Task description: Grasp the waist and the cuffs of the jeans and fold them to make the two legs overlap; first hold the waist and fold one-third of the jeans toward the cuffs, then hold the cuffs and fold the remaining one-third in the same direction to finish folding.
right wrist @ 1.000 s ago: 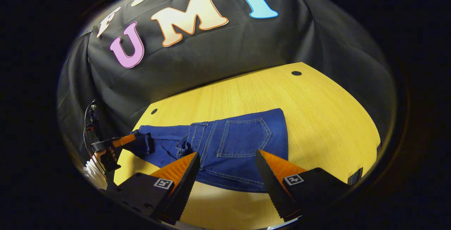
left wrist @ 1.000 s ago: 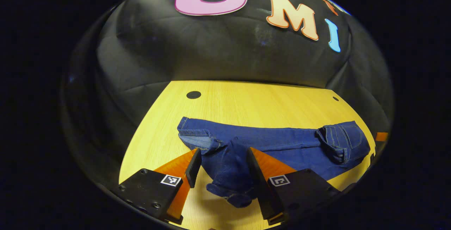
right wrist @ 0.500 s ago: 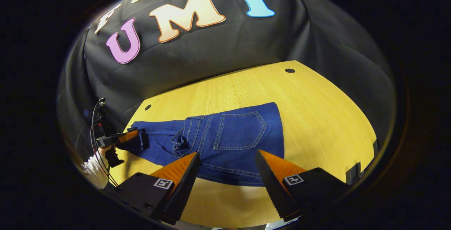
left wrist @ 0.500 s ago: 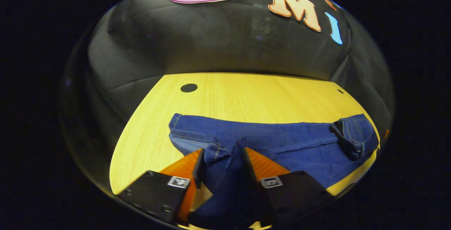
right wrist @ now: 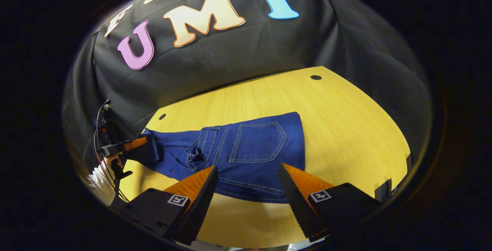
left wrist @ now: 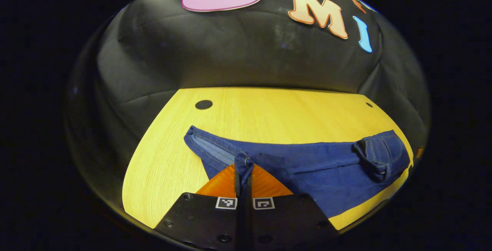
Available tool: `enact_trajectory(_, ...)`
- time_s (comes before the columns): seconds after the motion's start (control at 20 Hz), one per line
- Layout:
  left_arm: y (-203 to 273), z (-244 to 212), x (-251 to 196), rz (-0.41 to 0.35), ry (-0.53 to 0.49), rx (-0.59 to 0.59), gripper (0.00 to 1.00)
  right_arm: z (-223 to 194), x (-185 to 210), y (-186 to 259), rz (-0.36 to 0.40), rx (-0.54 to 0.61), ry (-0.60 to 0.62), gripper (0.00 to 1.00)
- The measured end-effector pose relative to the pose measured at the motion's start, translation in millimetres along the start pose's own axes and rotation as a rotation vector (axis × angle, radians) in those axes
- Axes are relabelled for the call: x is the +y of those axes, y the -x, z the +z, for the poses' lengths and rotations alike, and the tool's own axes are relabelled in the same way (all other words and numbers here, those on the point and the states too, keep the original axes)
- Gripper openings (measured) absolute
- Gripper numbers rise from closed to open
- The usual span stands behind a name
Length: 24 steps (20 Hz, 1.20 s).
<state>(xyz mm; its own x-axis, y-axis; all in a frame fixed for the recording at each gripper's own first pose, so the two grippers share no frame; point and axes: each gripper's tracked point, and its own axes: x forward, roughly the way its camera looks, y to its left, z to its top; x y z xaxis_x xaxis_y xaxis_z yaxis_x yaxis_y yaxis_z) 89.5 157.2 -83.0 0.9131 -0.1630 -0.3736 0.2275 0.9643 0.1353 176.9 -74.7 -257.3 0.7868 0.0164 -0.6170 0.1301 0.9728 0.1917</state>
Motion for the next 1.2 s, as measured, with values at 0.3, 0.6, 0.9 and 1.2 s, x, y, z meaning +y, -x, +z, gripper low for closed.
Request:
enact_trajectory(0.3, 26.9, 49.2, -98.9, -0.111, 0.04, -0.065, 0.0, 16.5, -29.8, 7.9, 0.053, -0.021, -0.008, 0.92)
enact_trajectory(0.6, 39.4, 86.0, -232.7, -0.226, 0.065, -0.133, 0.0, 29.8, -80.5, 16.5, 0.11, -0.026, -0.036, 0.98)
enact_trajectory(0.9, 24.0, 77.7, -357.6, -0.322, 0.011, -0.102, 0.0, 39.7, -121.1, 21.8, 0.145, -0.035, -0.019, 0.98)
enact_trajectory(1.2, 44.4, 31.2, -458.8, -0.493, -0.101, -0.106, 0.0, 36.8, -146.2, 20.2, 0.147, -0.032, -0.041, 0.98)
